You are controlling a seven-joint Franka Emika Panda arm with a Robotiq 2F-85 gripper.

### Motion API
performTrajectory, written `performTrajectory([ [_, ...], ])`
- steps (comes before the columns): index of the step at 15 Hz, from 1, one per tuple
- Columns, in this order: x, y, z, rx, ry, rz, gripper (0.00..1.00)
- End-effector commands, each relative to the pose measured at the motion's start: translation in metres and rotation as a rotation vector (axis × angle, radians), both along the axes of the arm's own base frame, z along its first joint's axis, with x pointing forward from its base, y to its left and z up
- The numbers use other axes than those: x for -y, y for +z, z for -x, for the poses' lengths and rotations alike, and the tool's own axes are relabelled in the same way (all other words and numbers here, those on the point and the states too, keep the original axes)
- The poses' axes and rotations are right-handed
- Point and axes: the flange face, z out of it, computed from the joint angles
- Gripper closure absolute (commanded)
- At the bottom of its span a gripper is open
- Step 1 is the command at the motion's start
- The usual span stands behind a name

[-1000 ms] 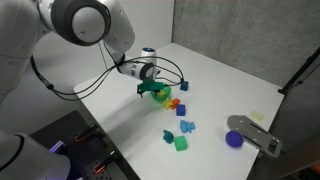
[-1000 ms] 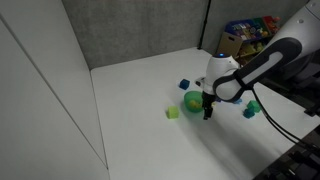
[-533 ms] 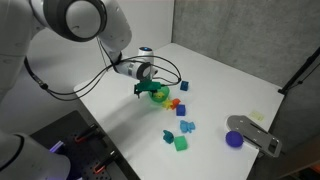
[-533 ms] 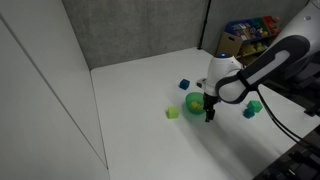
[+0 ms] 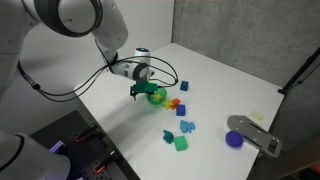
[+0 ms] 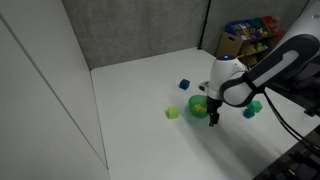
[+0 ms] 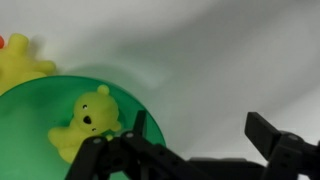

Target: Pick up the blue toy from the green bowl and put it on the table, slide the green bowl a little backward on the table

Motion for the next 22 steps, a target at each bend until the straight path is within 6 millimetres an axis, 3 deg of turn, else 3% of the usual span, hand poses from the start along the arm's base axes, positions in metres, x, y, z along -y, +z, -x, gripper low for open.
performTrajectory([
  [1, 0.001, 0.015, 0.013, -0.017, 0.022, -0.017, 0.00],
  [11, -0.012, 0.029, 0.028, -0.071, 0.056, -0.030, 0.00],
  [18, 0.012, 0.085, -0.014, 0.053, -0.245, 0.077, 0.00],
  [22, 0.032, 0.112, -0.021, 0.073, -0.457, 0.149, 0.00],
])
